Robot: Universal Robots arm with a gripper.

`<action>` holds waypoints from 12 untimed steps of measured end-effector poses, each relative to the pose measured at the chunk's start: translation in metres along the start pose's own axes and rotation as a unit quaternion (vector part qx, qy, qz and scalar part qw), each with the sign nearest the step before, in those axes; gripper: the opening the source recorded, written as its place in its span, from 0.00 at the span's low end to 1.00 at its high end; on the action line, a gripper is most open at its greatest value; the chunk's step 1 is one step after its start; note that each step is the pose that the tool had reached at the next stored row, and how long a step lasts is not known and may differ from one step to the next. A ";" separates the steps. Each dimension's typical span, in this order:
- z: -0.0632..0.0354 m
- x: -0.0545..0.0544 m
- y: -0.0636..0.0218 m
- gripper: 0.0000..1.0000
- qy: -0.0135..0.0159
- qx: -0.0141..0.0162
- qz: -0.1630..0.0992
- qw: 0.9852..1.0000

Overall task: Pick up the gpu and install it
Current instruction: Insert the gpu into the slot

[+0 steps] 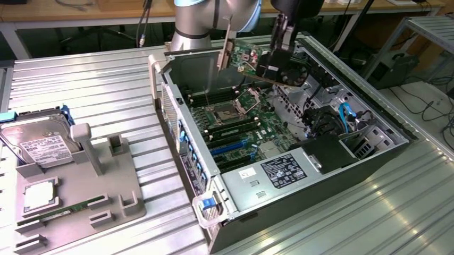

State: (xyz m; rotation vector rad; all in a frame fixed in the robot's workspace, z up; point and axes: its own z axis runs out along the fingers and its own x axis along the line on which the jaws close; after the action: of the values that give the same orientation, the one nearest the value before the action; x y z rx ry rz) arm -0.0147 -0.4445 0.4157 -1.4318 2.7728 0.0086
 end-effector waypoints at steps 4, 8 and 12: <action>0.0000 0.000 0.0000 0.28 0.000 -0.001 -0.037 0.999; 0.0000 0.000 0.0000 0.28 0.000 -0.002 -0.074 0.997; 0.0000 0.000 0.0000 0.28 -0.001 -0.002 -0.111 0.994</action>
State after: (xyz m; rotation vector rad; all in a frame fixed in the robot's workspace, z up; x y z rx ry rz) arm -0.0148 -0.4445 0.4157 -1.7301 2.5981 0.0121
